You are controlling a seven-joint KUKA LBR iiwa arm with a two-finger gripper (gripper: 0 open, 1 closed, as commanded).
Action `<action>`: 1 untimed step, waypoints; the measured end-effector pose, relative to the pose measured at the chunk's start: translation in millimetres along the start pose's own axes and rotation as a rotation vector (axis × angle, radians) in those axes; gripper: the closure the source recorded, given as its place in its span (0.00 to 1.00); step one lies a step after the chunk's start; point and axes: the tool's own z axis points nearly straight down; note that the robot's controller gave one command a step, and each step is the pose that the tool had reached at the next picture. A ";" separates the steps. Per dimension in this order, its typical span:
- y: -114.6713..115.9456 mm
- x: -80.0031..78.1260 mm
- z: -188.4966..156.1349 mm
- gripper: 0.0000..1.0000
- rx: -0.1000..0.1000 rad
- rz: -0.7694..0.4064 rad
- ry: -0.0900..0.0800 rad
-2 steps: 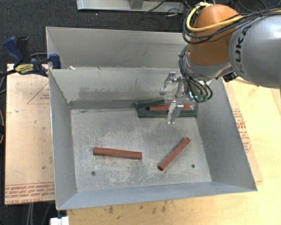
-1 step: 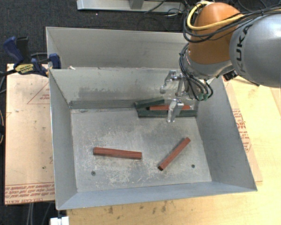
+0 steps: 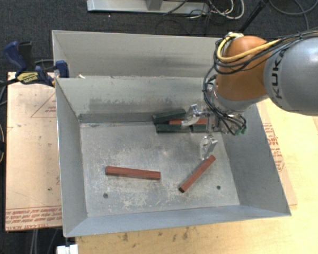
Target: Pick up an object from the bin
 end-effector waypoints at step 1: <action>-17.8 57.5 -5.0 0.00 -0.005 -0.127 0.012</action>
Offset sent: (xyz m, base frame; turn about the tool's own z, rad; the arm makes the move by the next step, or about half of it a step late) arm -0.0533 -0.0224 -0.0169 -0.4427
